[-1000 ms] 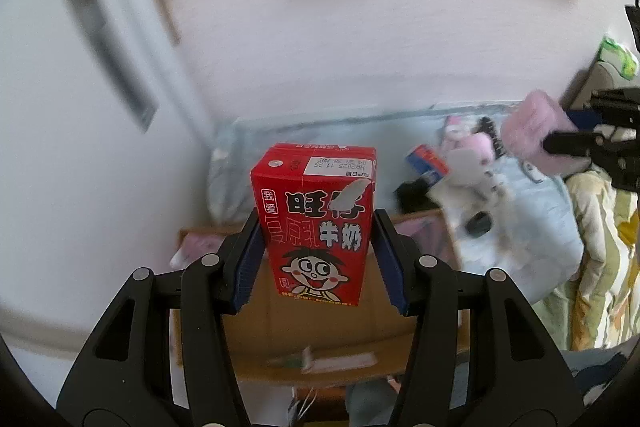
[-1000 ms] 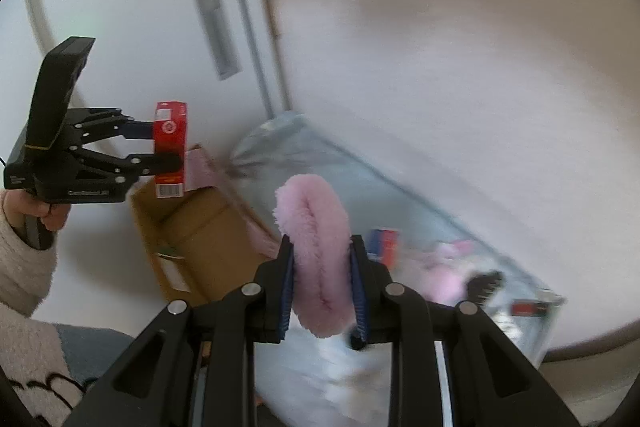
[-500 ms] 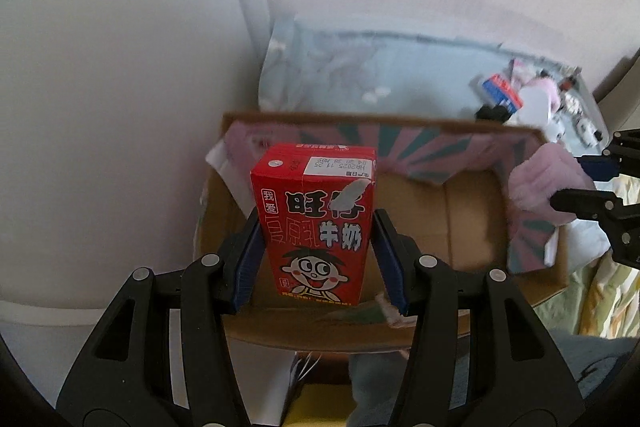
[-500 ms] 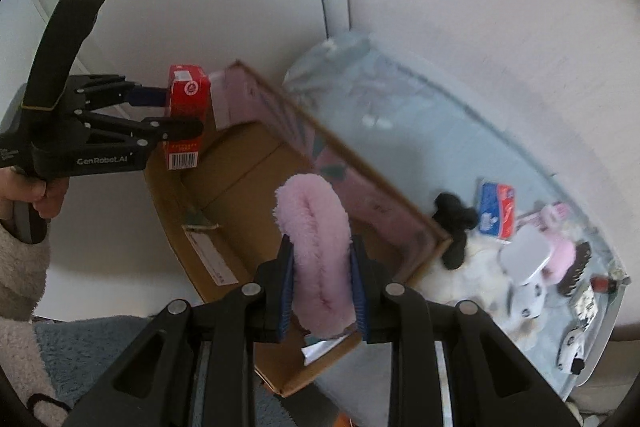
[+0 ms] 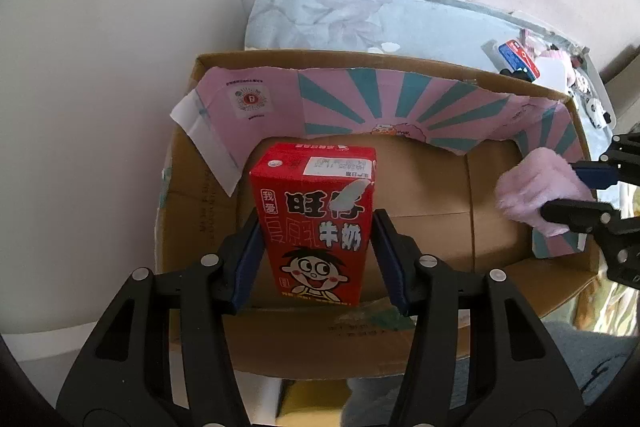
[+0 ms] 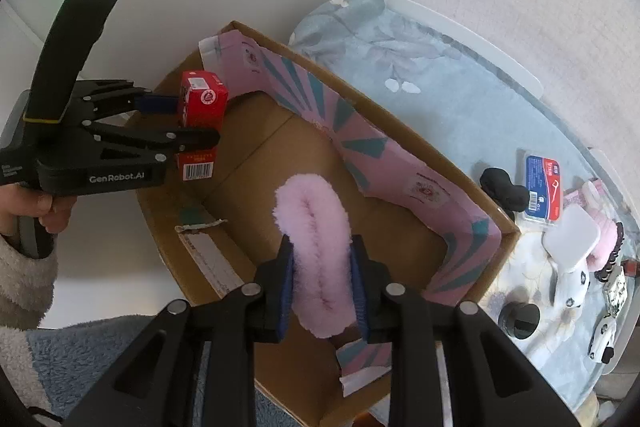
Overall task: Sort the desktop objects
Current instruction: 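Carry the carton and hair tie to the cardboard box and release both, then move both open tools back over the tray, then grasp the pink fluffy pad with the left tool while the right tool grasps the panda sock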
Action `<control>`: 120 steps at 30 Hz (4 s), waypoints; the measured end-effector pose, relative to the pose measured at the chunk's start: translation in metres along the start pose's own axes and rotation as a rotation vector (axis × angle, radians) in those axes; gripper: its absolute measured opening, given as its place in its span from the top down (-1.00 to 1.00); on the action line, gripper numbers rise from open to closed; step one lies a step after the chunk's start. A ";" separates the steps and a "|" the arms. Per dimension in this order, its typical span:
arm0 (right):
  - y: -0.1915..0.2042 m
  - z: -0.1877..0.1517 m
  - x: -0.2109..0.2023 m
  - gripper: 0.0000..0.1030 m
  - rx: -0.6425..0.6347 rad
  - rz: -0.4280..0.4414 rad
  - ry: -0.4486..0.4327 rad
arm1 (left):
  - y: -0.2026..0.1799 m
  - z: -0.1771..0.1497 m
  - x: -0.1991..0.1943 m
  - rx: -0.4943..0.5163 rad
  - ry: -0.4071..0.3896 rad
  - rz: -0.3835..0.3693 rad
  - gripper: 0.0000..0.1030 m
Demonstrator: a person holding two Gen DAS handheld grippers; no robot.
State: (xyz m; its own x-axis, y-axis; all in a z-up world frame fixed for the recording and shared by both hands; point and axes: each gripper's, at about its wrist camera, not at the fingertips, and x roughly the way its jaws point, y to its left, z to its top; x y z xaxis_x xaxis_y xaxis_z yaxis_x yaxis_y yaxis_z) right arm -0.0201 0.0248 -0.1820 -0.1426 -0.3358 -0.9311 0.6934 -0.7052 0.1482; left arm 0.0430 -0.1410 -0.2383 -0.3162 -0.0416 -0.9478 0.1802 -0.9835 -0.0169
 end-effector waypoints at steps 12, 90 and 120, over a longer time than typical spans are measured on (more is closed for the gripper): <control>-0.007 0.002 -0.014 -0.32 0.058 -0.048 -0.051 | -0.018 0.010 -0.041 0.064 -0.117 -0.019 -0.92; -0.346 -0.175 -0.043 -0.32 0.170 -0.161 -0.002 | -0.386 0.175 0.115 0.476 0.014 -0.041 -0.90; -0.340 -0.174 -0.050 0.34 0.130 -0.141 -0.026 | -0.384 0.182 0.112 0.487 0.037 -0.038 0.48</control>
State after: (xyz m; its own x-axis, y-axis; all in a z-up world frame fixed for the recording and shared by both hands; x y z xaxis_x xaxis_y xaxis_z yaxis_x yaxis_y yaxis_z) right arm -0.1264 0.3897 -0.2441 -0.2516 -0.2429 -0.9369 0.5680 -0.8208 0.0602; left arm -0.2308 0.2003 -0.2801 -0.2788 -0.0062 -0.9603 -0.2902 -0.9527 0.0904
